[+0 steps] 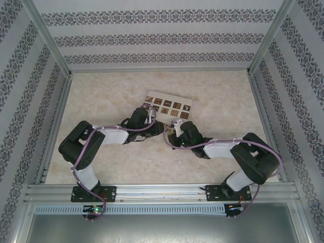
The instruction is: Unlock the padlock with the key
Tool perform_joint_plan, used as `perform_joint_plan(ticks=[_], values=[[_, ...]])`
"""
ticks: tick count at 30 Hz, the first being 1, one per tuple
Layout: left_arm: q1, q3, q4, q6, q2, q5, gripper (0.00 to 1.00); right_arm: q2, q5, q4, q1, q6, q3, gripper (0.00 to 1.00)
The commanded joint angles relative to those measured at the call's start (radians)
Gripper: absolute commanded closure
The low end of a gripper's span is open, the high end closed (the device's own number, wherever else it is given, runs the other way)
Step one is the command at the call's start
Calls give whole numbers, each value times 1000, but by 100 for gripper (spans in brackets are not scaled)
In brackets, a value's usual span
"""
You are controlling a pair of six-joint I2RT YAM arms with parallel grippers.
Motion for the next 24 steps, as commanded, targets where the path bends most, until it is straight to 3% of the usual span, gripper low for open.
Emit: perform_joint_plan(ticks=[1,24], values=[[-16,32,9,-20,-32,18,81,-11,29,-17,11,-8,-15,100],[-16,35,-7,-24,-44,30,81,68,38,5,15,-14,85,100]])
